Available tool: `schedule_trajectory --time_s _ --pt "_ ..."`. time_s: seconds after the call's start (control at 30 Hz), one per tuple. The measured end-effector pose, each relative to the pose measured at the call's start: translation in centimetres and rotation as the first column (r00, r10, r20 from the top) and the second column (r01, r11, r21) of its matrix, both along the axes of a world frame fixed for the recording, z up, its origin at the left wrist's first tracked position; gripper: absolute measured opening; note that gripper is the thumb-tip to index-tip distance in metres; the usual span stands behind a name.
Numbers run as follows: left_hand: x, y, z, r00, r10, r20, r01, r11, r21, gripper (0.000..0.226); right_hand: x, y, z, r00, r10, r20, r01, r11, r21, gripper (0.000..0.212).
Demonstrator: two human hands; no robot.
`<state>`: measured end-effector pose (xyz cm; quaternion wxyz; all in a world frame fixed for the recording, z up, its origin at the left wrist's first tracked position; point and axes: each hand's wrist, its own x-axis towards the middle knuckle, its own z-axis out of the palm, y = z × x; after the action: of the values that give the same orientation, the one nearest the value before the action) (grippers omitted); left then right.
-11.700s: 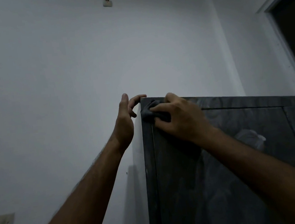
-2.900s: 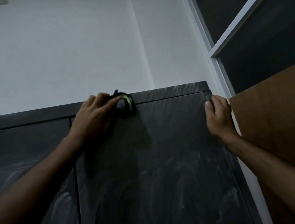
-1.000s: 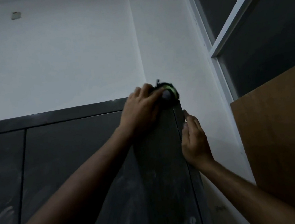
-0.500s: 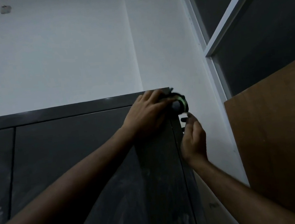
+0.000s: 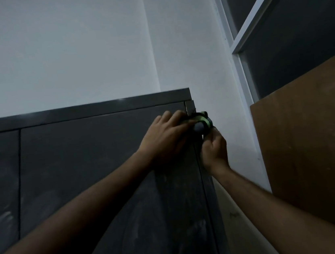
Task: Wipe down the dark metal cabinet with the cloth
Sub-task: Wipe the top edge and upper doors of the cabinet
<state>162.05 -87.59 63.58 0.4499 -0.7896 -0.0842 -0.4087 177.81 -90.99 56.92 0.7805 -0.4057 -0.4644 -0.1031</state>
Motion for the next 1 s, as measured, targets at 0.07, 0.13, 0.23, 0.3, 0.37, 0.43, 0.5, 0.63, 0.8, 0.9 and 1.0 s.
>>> schedule_trajectory --time_s 0.07,0.13,0.23,0.3,0.37,0.43,0.5,0.63,0.8,0.9,1.0 --pt "-1.5 -0.1 -1.2 1.0 -0.016 0.0 0.016 0.999 -0.039 0.047 -0.5 -1.1 -0.9 0.999 -0.009 0.049 0.01 1.0 -0.027 0.023" --pt "-2.3 -0.6 -2.5 0.997 -0.071 0.042 0.077 0.986 -0.147 0.046 -1.3 -2.5 -1.8 0.993 -0.033 0.112 0.034 0.999 -0.003 0.021" --pt "-3.0 -1.6 -4.6 0.945 -0.189 0.268 0.281 0.887 -0.366 0.051 -2.3 -4.7 -2.7 0.994 -0.02 0.11 0.017 1.0 0.025 0.024" --pt "-3.3 -2.5 -6.2 0.88 -0.249 0.404 0.427 0.788 -0.444 0.065 -3.3 -6.3 -3.0 0.983 0.157 0.098 -0.151 0.986 -0.063 0.05" --pt "-3.4 -3.5 -7.8 0.833 -0.324 0.449 0.535 0.679 -0.503 0.076 -4.5 -7.6 -3.2 0.94 0.333 0.073 -0.311 0.926 -0.214 0.053" --pt "-3.7 -4.5 -9.2 0.798 -0.365 0.479 0.599 0.562 -0.571 0.081 -5.4 -8.0 -3.4 0.927 0.372 0.044 -0.346 0.895 -0.281 0.039" --pt "-4.3 -5.1 -10.0 0.761 -0.371 0.533 0.649 0.455 -0.61 0.082 -6.0 -8.5 -3.4 0.901 0.434 -0.025 -0.425 0.867 -0.261 0.019" --pt "-6.2 -5.4 -10.5 0.681 -0.366 0.634 0.727 0.24 -0.643 0.05 -6.7 -9.6 -3.5 0.721 0.661 -0.206 -0.693 0.682 -0.233 0.026" --pt "-7.6 -5.2 -10.8 0.553 -0.301 0.777 0.788 -0.116 -0.605 0.032 -7.7 -9.8 -4.6 0.552 0.746 -0.372 -0.83 0.534 -0.16 0.04" --pt "-6.9 -5.5 -11.3 0.471 -0.159 0.868 0.842 -0.211 -0.496 0.021 -8.9 -9.7 -5.3 0.545 0.733 -0.407 -0.829 0.544 -0.13 0.047" --pt "-5.9 -6.1 -12.5 0.541 -0.108 0.834 0.836 -0.044 -0.548 0.013 -9.6 -9.5 -5.9 0.504 0.721 -0.475 -0.844 0.528 -0.093 0.056"
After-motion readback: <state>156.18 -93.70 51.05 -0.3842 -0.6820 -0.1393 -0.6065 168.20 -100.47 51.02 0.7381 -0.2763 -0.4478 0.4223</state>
